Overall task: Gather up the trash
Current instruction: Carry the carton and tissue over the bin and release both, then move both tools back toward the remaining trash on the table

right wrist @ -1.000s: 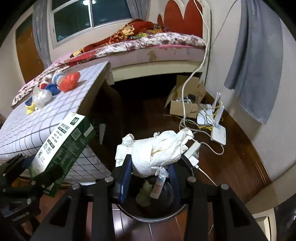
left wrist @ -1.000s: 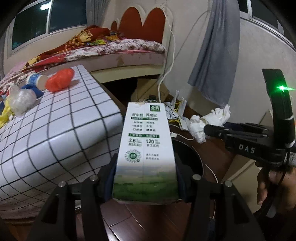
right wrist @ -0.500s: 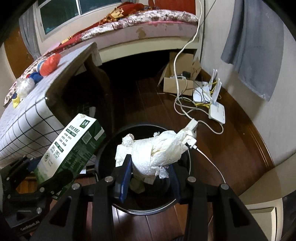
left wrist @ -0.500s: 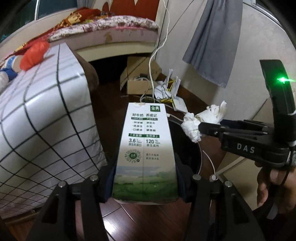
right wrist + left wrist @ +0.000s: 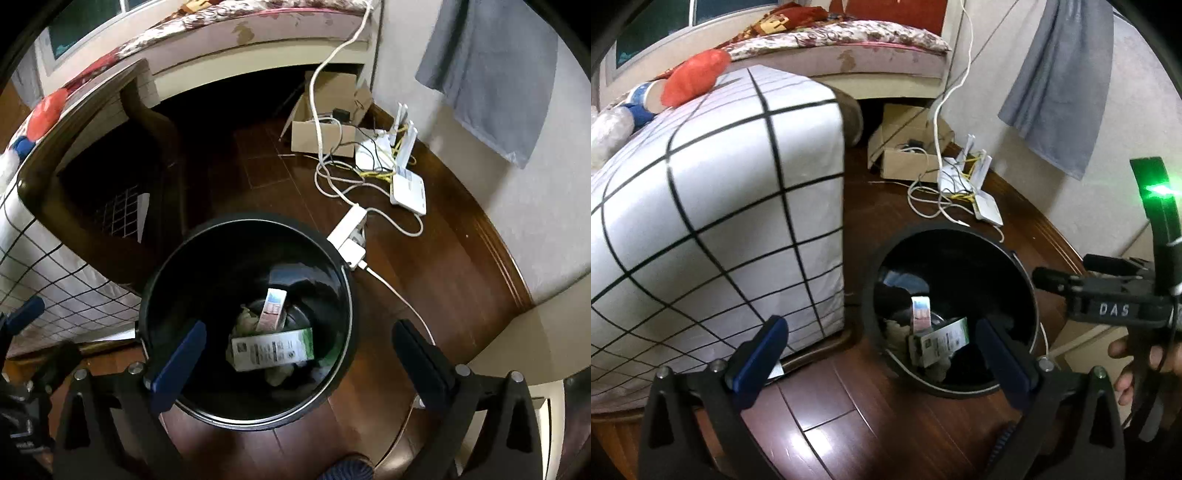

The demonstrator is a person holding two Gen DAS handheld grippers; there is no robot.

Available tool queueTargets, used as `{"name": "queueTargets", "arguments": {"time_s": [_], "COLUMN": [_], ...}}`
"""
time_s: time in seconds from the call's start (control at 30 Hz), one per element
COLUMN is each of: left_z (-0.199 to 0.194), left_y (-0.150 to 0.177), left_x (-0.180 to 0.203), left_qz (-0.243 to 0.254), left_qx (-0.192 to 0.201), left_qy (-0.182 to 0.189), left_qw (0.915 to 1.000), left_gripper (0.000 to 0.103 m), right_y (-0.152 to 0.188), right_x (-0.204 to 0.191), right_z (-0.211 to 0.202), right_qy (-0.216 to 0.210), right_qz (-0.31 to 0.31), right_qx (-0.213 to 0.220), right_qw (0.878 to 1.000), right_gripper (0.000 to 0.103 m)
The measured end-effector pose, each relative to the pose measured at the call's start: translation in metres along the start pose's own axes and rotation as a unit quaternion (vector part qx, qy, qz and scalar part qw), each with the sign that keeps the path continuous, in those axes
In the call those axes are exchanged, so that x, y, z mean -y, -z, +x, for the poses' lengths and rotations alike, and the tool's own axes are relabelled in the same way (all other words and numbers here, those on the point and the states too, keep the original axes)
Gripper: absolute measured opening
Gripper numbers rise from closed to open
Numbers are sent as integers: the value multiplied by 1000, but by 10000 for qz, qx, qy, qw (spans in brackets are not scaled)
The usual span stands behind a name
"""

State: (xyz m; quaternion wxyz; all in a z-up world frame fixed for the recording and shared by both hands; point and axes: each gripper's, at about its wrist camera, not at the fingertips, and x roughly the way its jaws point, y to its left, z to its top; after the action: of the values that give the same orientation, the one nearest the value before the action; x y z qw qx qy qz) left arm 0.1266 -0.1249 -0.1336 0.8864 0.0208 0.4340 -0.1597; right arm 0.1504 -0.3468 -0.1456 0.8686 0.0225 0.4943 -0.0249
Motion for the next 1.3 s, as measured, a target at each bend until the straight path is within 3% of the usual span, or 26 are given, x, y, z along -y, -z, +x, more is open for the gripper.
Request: {"name": "queueTargets", "arguments": {"time_s": [0.5, 1.3], "left_z": [-17, -66], "left_y": [-4, -11], "left_x": [-6, -31], "left_qz": [14, -222], "left_qx": [278, 795], "left_qy": [-139, -340], "left_qw": [9995, 9960], "left_gripper": [102, 102], "right_y": [2, -4], "right_x": [-20, -55], "right_z": [-8, -50], "right_qy": [25, -52], "right_qz": [-339, -680], "right_qx": [74, 614], "right_qw": [9994, 9958], "right_gripper": [102, 102]}}
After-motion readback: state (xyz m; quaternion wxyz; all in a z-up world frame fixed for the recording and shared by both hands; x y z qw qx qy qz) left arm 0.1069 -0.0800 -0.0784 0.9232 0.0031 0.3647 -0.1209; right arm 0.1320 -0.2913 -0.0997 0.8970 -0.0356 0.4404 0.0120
